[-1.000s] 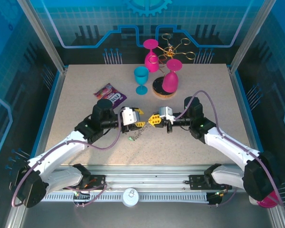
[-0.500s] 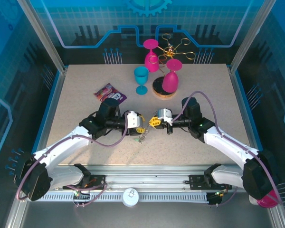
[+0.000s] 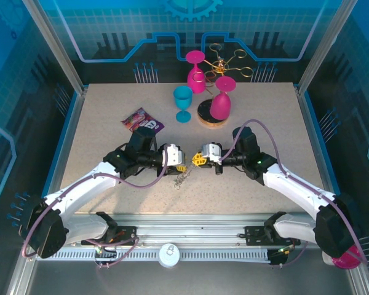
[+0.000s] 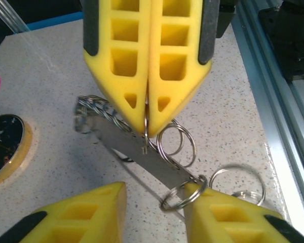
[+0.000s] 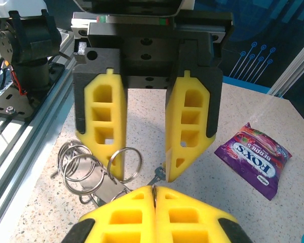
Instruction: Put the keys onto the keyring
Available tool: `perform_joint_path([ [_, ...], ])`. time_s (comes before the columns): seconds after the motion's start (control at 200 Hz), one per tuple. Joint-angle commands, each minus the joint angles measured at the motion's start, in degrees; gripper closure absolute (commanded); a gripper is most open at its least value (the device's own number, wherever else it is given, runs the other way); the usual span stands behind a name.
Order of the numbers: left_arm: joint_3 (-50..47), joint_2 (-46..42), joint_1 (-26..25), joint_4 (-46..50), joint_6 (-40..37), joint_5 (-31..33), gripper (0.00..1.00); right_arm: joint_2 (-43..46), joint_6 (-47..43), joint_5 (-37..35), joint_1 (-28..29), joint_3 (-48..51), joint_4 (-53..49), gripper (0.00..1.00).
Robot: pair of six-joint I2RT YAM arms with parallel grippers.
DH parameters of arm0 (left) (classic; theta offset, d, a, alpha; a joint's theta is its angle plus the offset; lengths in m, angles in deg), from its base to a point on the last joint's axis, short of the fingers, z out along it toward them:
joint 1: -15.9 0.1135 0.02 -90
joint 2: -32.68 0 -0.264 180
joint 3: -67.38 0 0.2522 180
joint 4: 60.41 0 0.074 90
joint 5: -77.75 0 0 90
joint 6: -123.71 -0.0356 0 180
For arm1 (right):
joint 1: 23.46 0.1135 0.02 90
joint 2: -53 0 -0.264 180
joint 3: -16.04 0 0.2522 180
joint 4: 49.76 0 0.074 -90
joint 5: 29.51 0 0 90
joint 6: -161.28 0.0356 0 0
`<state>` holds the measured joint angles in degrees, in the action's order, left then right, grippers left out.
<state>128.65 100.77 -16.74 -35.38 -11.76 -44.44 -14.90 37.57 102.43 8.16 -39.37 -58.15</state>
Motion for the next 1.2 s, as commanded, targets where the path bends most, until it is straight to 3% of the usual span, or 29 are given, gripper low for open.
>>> perform_joint_path([
  [0.0,0.0,0.2,-0.4,-0.5,-2.4,-0.1,0.72,1.1,-0.8,0.2,0.9,-2.0,1.0,1.0],
  [0.245,0.8,-1.0,-0.4,4.5,-5.6,-1.2,0.96,1.7,-1.2,-0.9,0.9,-1.8,0.7,1.0],
  [0.34,0.8,-1.5,-0.4,5.0,-6.3,-1.3,0.91,1.8,-1.3,-0.9,0.9,-1.6,0.6,1.0],
  [0.485,1.3,-1.6,-0.4,6.2,-6.5,0.8,0.76,2.3,-1.7,-1.4,0.9,-1.6,0.3,1.0],
  [0.67,0.5,-4.7,-0.4,3.8,-1.4,6.2,0.59,2.9,-1.5,-3.4,0.9,-1.3,0.3,1.0],
  [0.886,-2.4,-11.4,-0.9,5.9,4.7,7.8,0.56,2.6,-0.3,-5.5,1.0,-1.3,0.9,1.0],
  [1.196,-5.2,-14.3,-7.4,7.8,0.8,14.2,0.55,1.8,1.5,-6.8,1.3,-1.7,1.4,1.0],
])
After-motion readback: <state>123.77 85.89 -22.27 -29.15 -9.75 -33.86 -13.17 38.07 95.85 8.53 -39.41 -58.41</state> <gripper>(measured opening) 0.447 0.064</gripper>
